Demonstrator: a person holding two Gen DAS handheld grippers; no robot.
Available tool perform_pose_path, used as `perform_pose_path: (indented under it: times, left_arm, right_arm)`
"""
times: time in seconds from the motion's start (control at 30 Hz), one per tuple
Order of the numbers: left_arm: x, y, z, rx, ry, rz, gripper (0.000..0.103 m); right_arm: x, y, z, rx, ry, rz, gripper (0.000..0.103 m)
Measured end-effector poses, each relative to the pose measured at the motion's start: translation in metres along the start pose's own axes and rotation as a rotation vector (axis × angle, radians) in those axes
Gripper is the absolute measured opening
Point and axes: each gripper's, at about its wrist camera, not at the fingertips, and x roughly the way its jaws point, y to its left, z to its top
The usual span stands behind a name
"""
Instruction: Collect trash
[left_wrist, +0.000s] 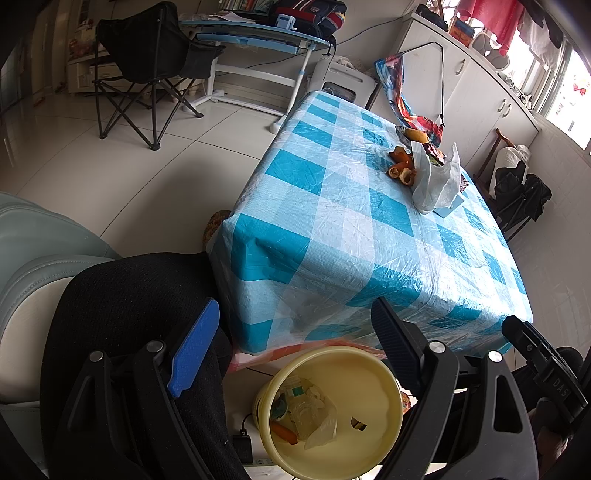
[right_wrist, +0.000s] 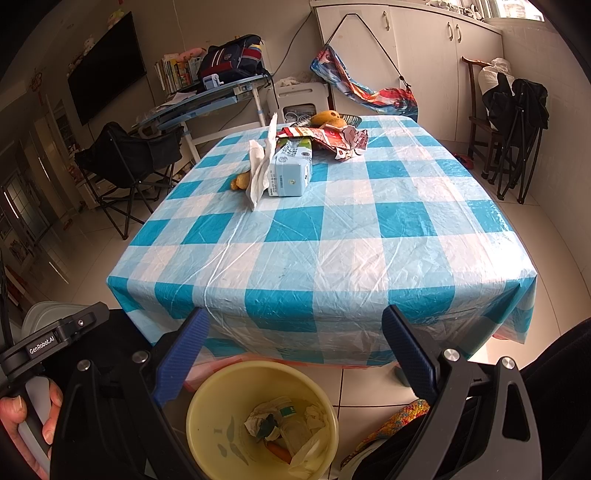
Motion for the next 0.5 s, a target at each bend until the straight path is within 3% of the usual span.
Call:
perform_pose_path:
  times: [0.5]
  left_arm:
    - [-0.0009,0.0018,0.0021,-0.005,-0.001,-0.004,0.081]
  right_arm:
    - [0.0009,-0.0006,0.0041,0.025,-0.006,0.023,0.091]
